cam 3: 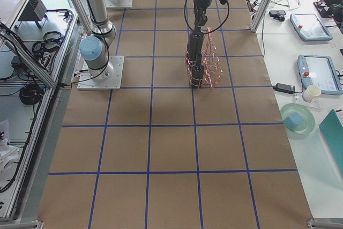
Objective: Place wine into wine basket
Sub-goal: 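Lower the bottle into the empty rack slot beside the other bottles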
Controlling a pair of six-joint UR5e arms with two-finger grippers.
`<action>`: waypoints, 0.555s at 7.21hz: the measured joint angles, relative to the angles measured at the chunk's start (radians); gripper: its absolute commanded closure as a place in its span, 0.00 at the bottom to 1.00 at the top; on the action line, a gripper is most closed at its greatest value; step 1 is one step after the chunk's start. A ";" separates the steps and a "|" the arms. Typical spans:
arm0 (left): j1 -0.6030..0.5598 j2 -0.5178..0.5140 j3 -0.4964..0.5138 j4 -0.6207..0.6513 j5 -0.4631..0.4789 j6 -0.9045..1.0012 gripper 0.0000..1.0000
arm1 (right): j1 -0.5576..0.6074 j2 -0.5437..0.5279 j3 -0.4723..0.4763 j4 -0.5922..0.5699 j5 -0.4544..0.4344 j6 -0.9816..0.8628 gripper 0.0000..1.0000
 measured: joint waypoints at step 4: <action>-0.002 0.024 -0.001 -0.003 0.000 -0.002 0.00 | 0.004 0.011 0.020 -0.030 -0.002 0.000 1.00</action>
